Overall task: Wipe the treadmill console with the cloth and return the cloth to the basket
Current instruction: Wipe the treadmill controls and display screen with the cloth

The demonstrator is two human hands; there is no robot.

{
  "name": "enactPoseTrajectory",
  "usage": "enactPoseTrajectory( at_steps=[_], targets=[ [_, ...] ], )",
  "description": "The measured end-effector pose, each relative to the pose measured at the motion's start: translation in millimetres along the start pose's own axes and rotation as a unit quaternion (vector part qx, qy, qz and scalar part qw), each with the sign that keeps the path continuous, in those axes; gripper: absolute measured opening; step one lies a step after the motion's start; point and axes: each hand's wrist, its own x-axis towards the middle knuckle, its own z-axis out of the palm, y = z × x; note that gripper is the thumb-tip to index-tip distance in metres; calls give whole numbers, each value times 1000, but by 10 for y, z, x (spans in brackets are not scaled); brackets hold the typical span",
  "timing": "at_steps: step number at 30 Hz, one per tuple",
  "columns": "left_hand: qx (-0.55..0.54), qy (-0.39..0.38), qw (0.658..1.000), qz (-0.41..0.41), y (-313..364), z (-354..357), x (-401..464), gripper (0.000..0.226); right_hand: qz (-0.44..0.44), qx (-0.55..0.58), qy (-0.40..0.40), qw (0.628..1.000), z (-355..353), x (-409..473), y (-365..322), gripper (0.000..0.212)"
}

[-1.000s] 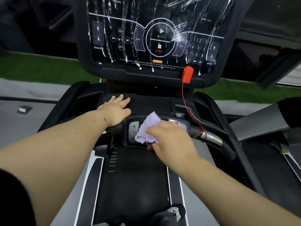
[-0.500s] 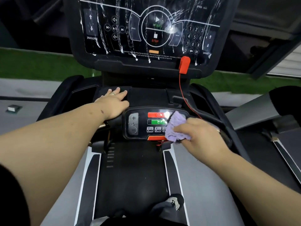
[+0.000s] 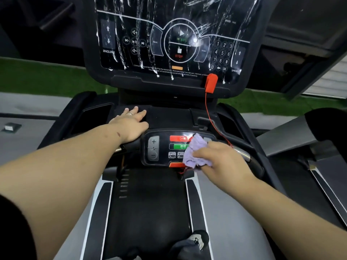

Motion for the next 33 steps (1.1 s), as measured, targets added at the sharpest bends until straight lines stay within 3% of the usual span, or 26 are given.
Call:
enactPoseTrajectory(
  at_steps=[6,9,10,14,17,20,22,25,28,30,33],
  targets=[
    [7,-2,1000,-3,21,-10,1,66,-37,18,23,999,301,312,-692,13],
    [4,-3,1000,-3,21,-16,-10,66,-67,-9,4,998,229,281,-556,10],
    [2,-3,1000,-1,26,-15,-12,66,-64,-18,0,998,181,219,-432,18],
    [-3,4,1000,-1,20,-11,-21,66,-4,-1,26,1000,43,20,-87,30],
    [-1,4,1000,-3,28,-2,-1,65,-15,0,13,1000,176,196,-450,9],
    [3,3,1000,-5,4,1,20,65,-69,19,10,997,328,429,-874,17],
    [2,1,1000,-8,-8,-2,27,65,-83,21,-3,996,246,416,-811,15],
    [-3,2,1000,-4,2,-2,19,66,-42,18,-11,999,102,148,-310,13],
    [-8,5,1000,-6,13,-3,-14,66,78,40,-29,996,-104,-54,78,27],
    [-4,4,1000,-5,25,-12,-15,66,113,46,-23,992,-123,47,55,13],
    [1,4,1000,-8,28,-10,-6,66,118,62,60,989,9,349,-333,12]
  ],
)
